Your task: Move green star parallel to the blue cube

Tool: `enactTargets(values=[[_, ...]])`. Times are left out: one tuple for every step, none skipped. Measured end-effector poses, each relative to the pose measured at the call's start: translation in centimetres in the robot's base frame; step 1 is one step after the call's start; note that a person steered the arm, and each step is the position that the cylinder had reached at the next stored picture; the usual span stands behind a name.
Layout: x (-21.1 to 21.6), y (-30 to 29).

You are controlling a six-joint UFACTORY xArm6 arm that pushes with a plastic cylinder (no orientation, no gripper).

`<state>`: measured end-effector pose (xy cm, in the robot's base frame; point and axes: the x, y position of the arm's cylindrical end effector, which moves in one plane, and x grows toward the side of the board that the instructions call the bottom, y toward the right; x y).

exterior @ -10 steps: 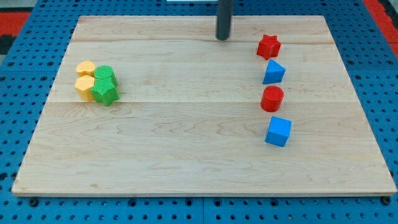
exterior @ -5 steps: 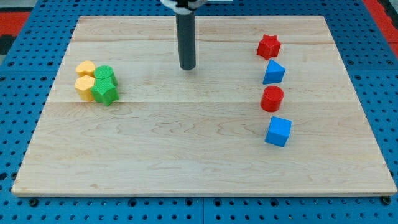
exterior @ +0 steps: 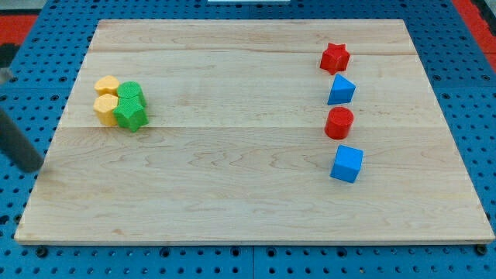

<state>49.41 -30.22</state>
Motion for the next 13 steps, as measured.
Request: enactTargets(values=[[-5.7, 1.4], [-7.2, 3.7], [-7.9, 6.1], [-8.3, 7.3], [-8.3, 8.5], [-10.8, 10.5], [-11.6, 12.4], [-10.4, 11.8], [-6.6, 9.0], [-7.1, 10.5], [-8.8, 11.9], [-10.7, 13.3], [-11.2, 17.6]])
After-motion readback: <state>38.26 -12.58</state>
